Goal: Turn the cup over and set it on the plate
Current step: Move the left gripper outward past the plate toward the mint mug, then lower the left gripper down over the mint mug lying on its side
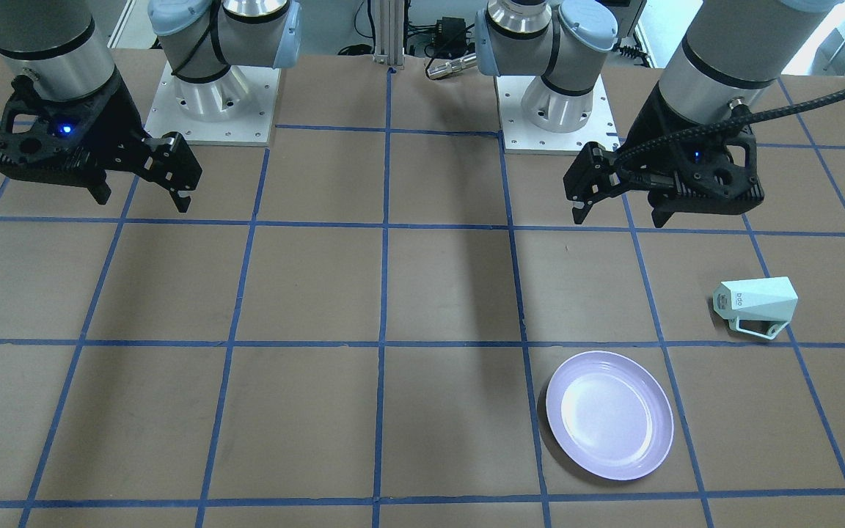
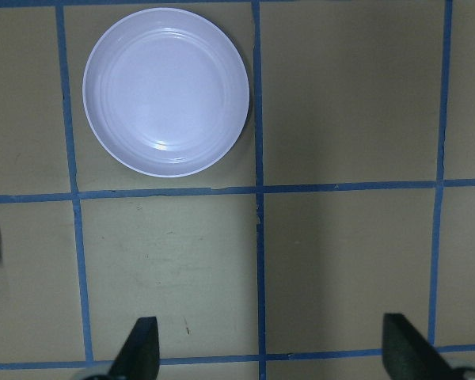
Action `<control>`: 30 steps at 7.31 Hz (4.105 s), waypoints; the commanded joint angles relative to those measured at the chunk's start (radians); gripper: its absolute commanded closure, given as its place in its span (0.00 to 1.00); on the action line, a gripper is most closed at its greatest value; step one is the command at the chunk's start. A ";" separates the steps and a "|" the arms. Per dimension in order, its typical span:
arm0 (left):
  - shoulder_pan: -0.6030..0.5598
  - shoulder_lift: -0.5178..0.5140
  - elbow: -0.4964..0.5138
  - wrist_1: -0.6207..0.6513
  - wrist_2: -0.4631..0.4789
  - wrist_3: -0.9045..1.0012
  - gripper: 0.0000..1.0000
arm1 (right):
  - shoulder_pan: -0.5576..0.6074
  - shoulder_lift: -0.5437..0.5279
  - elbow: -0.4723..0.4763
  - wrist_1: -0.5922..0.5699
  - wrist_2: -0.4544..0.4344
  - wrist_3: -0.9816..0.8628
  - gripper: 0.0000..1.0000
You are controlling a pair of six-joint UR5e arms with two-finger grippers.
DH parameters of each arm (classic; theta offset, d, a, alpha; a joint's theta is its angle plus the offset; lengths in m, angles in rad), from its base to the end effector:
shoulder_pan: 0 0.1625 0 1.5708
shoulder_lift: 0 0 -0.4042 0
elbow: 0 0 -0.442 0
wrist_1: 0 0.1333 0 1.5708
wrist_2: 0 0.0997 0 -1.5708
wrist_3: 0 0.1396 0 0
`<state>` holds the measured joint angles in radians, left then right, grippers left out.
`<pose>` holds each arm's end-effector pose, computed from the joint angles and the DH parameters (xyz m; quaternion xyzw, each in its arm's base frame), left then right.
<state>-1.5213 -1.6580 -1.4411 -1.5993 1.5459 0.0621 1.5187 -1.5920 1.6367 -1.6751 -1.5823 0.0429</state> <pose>-0.1080 -0.5845 0.4458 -0.0064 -0.9999 0.0077 0.0120 0.1034 -0.5470 0.4135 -0.0476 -0.9984 0.0298 0.0059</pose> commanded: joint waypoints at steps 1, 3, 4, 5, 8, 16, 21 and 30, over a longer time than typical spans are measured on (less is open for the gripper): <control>0.000 0.001 -0.001 0.001 0.000 0.001 0.00 | 0.000 0.001 0.000 0.000 0.001 0.000 0.00; 0.001 0.001 -0.001 0.001 0.000 0.001 0.00 | 0.000 0.001 0.000 0.000 -0.001 0.000 0.00; 0.001 0.001 -0.001 0.001 0.000 0.002 0.00 | 0.000 0.000 0.000 0.000 -0.001 0.000 0.00; 0.013 0.001 -0.001 0.001 -0.004 0.011 0.00 | 0.000 0.000 0.000 0.000 -0.001 0.000 0.00; 0.150 0.012 -0.001 -0.008 -0.017 0.108 0.00 | 0.000 0.000 0.000 0.000 0.001 0.000 0.00; 0.407 0.029 -0.002 -0.045 -0.012 0.295 0.00 | 0.000 0.000 0.000 0.000 -0.001 0.000 0.00; 0.633 -0.003 -0.010 -0.087 -0.021 0.706 0.00 | 0.000 0.000 0.000 0.000 -0.001 0.000 0.00; 0.910 -0.227 0.004 0.039 -0.162 1.107 0.00 | 0.000 0.001 0.000 0.000 -0.001 0.000 0.00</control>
<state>-0.6404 -1.8496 -1.4378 -1.5722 1.4263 1.1638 1.5187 -1.5920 1.6368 -1.6751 -1.5831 0.0430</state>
